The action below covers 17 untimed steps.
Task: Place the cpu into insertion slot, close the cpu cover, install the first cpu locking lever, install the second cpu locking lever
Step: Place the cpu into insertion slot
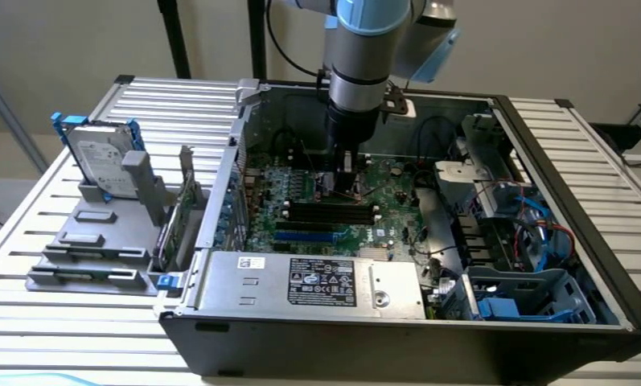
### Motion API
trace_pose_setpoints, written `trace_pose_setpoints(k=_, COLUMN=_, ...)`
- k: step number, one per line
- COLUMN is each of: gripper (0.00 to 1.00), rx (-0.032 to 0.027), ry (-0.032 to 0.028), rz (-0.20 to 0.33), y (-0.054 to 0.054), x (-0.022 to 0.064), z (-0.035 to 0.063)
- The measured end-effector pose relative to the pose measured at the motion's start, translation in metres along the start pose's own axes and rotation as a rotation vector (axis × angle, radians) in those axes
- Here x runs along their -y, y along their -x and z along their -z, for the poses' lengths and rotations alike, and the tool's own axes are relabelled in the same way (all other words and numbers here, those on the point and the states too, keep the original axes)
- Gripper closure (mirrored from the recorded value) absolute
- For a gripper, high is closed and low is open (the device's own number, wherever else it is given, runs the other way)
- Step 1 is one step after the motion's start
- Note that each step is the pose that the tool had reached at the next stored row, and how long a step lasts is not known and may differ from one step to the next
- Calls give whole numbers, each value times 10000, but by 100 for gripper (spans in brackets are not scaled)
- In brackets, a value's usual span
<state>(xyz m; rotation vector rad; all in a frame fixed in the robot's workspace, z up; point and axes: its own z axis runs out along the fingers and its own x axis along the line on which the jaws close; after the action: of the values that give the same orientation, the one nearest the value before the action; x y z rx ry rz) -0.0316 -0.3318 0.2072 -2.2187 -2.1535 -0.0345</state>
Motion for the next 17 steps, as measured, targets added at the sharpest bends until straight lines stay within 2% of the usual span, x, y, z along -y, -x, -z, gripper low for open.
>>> trace_pose_setpoints(k=8, gripper=45, rx=7, ry=0, rz=2, y=-13, x=1, z=-20)
trace_pose_setpoints(k=17, gripper=45, rx=126, ry=4, rz=1, y=-50, x=1, z=-63)
